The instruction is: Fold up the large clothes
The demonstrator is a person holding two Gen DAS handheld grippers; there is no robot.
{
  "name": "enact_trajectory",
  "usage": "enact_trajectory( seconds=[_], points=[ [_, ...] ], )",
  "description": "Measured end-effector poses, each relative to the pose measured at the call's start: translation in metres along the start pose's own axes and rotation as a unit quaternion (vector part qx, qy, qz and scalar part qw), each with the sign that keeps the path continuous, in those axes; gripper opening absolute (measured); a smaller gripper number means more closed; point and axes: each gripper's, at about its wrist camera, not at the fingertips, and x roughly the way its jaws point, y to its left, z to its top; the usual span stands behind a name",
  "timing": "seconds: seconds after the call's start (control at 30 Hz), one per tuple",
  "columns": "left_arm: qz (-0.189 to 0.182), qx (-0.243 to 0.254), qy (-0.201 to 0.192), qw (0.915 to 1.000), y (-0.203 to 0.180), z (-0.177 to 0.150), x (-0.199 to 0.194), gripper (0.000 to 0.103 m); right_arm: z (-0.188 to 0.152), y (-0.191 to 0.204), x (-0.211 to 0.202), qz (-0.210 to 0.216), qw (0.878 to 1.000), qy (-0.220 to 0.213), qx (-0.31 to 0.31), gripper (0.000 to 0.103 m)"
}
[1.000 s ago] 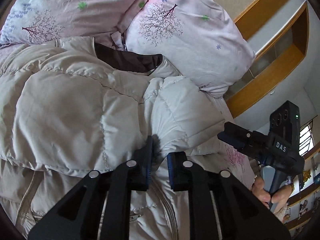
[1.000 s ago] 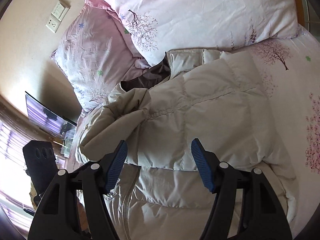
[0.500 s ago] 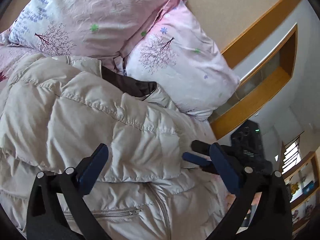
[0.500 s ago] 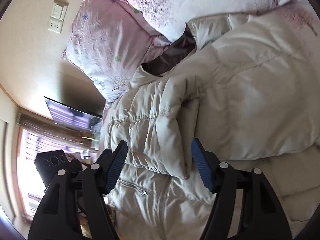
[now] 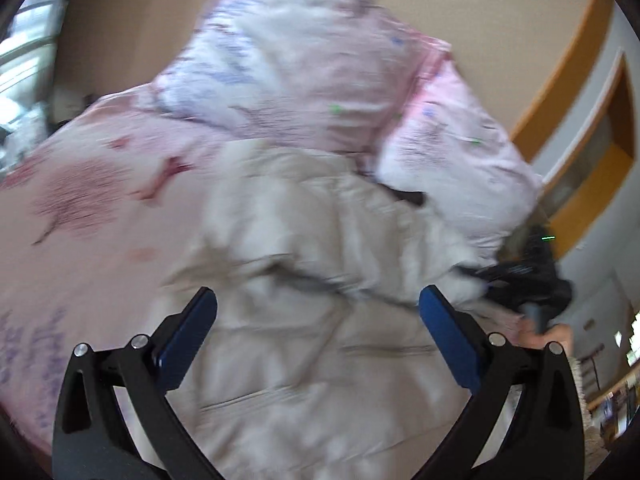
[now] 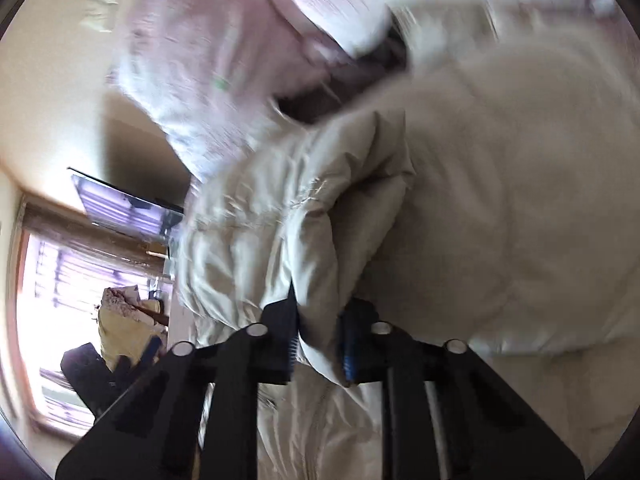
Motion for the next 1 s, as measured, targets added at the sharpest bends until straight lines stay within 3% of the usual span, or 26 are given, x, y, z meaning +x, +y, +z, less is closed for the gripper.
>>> enact_trajectory(
  seconds=[0.13, 0.47, 0.53, 0.6, 0.73, 0.83, 0.9, 1.0],
  points=[
    [0.048, -0.015, -0.007, 0.9987, 0.027, -0.001, -0.015, 0.101, 0.011, 0.016, -0.034, -0.018, 0.997, -0.068, -0.035, 0.014],
    [0.084, -0.008, 0.017, 0.9963, 0.041, -0.009, -0.009, 0.101, 0.01, -0.013, -0.011, -0.095, 0.995, -0.031, -0.008, 0.014],
    [0.087, -0.001, 0.016, 0.9961, 0.041, -0.012, -0.008, 0.101, 0.009, -0.028, 0.007, -0.136, 0.991, 0.002, 0.009, 0.022],
    [0.069, 0.012, 0.007, 0.9975, 0.039, -0.017, -0.008, 0.101, 0.006, -0.038, 0.011, -0.137, 0.99, 0.013, 0.019, 0.026],
    [0.051, 0.024, 0.014, 0.9983, 0.037, -0.025, -0.009, 0.101, 0.003, -0.029, -0.019, -0.182, 0.983, -0.027, 0.01, 0.05],
    [0.051, 0.019, 0.028, 0.9981, 0.04, -0.027, -0.008, 0.101, -0.006, -0.01, -0.048, -0.212, 0.972, -0.095, -0.039, 0.048],
    [0.061, 0.021, 0.033, 0.9974, 0.041, -0.029, -0.007, 0.101, -0.01, -0.001, -0.048, -0.187, 0.976, -0.086, -0.069, 0.033],
    [0.079, 0.027, 0.039, 0.9958, 0.04, -0.031, -0.003, 0.101, -0.015, 0.005, -0.035, -0.154, 0.984, -0.046, -0.082, 0.025]
  ],
)
